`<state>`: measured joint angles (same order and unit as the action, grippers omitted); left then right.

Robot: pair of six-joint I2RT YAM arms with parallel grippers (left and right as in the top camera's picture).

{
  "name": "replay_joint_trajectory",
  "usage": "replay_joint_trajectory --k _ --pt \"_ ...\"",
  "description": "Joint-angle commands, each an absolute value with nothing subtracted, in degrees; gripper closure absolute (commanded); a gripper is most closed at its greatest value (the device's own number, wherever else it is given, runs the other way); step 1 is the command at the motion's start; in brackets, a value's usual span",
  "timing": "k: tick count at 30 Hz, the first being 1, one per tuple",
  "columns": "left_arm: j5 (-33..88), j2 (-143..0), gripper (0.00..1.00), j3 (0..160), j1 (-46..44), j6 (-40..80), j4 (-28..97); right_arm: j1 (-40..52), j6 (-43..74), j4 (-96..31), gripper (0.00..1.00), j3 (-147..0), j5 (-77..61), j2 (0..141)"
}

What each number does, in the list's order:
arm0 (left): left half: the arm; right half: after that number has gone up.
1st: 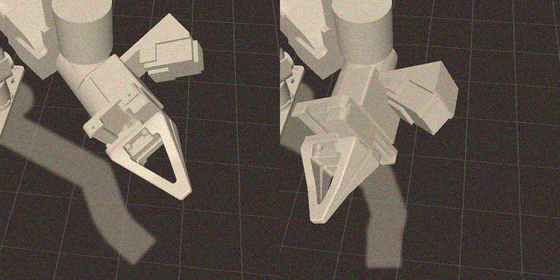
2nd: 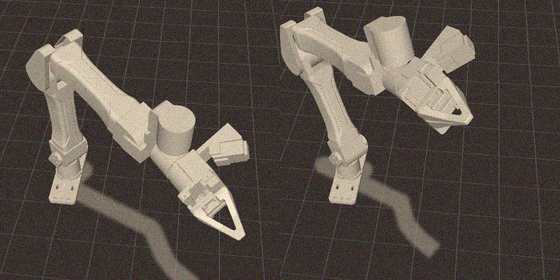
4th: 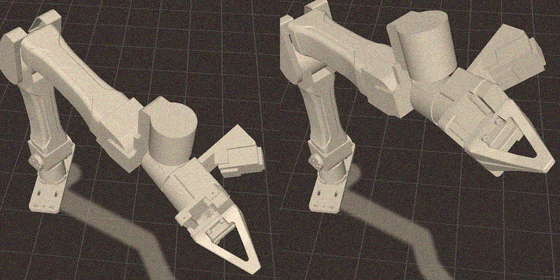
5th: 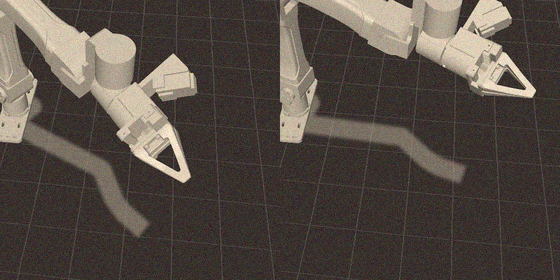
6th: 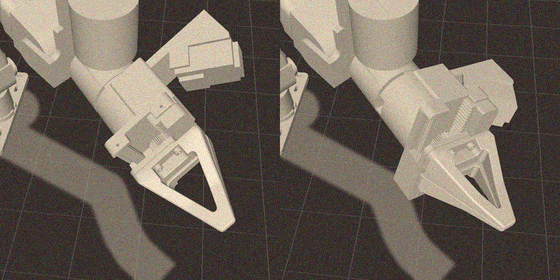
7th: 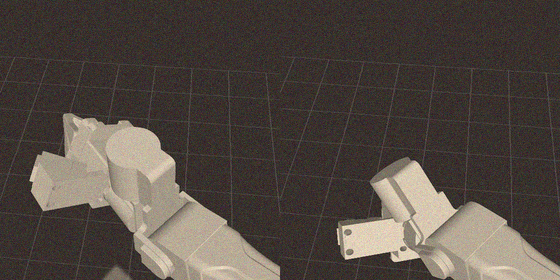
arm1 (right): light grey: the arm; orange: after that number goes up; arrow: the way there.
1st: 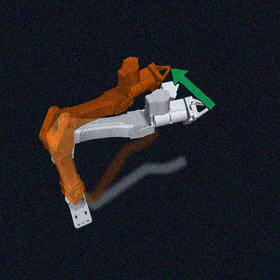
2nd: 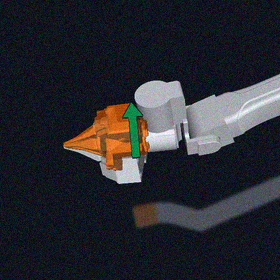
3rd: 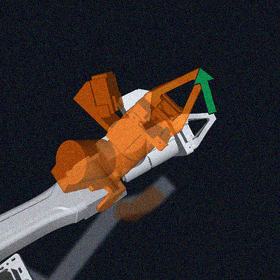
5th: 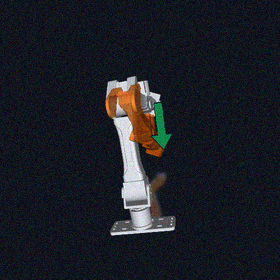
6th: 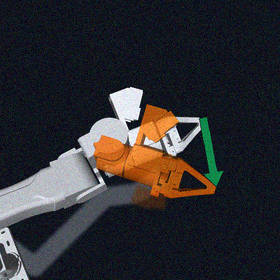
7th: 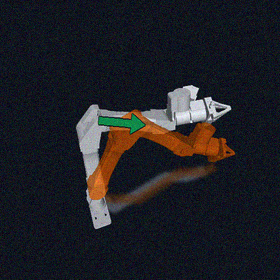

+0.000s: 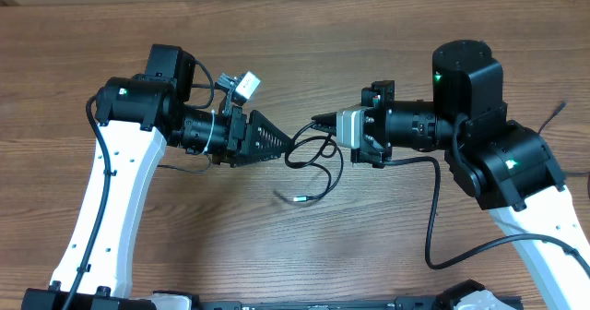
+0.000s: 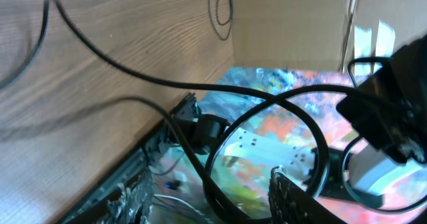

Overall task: Untangle cables
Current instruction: 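Lower the right gripper to the cable and align both grippers facing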

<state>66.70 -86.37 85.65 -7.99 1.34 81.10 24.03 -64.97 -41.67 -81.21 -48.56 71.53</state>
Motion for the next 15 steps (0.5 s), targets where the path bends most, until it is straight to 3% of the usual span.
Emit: replay_joint_trajectory --k 1,15 --pt "71.2 -86.6 0.45 86.4 -7.8 -7.6 80.5 23.9 -64.8 -42.0 0.96 -81.8 -47.5 71.5" --pt "71.7 -86.6 0.45 86.4 -7.8 -11.6 80.6 23.9 -64.8 -41.8 0.96 -81.8 -45.8 72.0"
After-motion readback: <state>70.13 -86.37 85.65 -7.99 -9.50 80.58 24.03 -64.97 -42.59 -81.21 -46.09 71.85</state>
